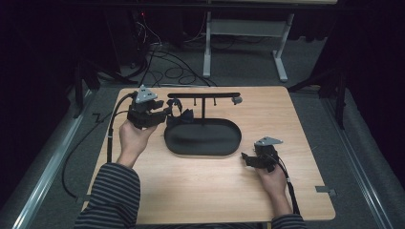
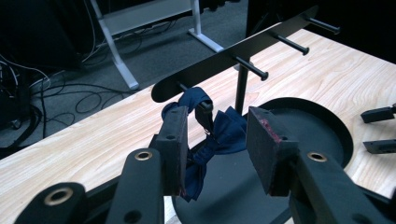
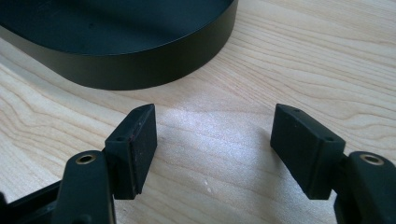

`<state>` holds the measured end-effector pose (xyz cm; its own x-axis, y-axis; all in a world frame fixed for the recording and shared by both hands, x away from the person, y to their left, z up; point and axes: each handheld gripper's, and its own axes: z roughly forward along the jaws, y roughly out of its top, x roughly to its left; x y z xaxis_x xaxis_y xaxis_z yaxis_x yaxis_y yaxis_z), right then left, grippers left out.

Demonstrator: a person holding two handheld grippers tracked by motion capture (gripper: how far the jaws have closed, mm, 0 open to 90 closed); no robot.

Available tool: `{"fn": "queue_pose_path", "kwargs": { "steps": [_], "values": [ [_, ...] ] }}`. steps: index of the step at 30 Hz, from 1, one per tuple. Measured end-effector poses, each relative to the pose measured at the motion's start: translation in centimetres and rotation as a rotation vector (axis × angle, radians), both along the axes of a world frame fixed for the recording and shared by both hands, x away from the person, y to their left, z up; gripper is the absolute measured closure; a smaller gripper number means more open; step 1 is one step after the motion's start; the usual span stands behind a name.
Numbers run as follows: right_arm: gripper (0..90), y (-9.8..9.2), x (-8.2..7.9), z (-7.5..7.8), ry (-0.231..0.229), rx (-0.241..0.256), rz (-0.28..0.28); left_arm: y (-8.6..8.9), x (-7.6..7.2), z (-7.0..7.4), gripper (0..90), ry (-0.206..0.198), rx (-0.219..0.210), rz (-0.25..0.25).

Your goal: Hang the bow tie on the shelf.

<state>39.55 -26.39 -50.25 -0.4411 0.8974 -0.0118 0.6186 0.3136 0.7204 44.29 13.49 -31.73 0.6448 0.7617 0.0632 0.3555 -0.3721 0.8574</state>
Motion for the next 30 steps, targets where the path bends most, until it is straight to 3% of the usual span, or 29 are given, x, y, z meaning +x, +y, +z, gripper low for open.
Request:
{"fn": "queue_pose_path", "kwargs": {
  "steps": [30],
  "values": [
    [33.0,0.0,0.0,0.0,0.001,0.003,0.001,1.1,-2.6,-1.6,58.9,0.017,-0.007,0.001]
  ]
}}
